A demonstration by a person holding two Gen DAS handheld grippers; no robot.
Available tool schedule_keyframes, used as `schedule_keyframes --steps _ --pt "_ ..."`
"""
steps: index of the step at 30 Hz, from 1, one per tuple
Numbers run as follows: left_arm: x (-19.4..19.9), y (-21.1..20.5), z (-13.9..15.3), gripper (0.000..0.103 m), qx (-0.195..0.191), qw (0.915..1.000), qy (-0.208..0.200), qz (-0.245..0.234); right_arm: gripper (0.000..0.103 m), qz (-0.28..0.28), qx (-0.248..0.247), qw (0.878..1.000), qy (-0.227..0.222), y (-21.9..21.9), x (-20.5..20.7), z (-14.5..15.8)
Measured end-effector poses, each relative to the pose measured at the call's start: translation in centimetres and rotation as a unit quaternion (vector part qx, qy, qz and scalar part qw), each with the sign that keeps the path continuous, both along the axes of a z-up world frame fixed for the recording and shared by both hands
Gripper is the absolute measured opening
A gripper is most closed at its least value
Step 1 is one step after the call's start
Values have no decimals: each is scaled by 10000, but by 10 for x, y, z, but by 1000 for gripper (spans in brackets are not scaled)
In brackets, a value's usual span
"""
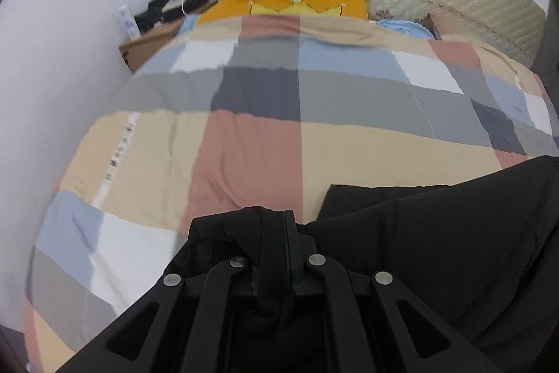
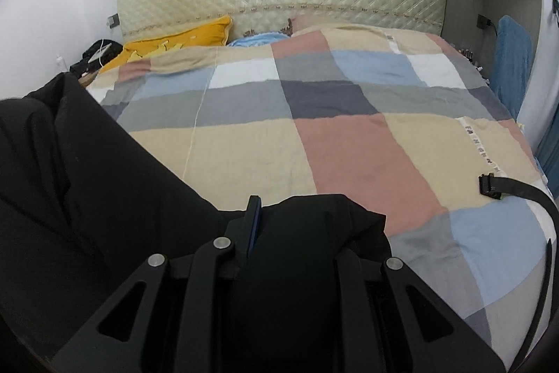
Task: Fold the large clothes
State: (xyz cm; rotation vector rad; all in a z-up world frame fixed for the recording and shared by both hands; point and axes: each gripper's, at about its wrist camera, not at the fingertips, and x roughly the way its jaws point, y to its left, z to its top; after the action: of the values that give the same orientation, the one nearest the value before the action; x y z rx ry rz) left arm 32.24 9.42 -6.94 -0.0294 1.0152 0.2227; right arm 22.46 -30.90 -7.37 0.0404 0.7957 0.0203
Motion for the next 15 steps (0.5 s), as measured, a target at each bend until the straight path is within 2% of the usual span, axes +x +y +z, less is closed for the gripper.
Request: schedule_keyframes --steps 5,9,12,15 --pt "0 0 -9 6 -14 10000 35 -21 17 12 193 9998 84 -4 3 -5" --pt "-13 3 -9 6 6 9999 -107 0 20 -4 359 9993 -104 -2 -5 0" --pt "-26 9 -3 6 -152 9996 -247 -67 22 2 357 9992 -204 1 -12 6" --pt "-43 24 5 8 -557 9976 -397 -138 25 -3 488 9983 -314 0 -23 14"
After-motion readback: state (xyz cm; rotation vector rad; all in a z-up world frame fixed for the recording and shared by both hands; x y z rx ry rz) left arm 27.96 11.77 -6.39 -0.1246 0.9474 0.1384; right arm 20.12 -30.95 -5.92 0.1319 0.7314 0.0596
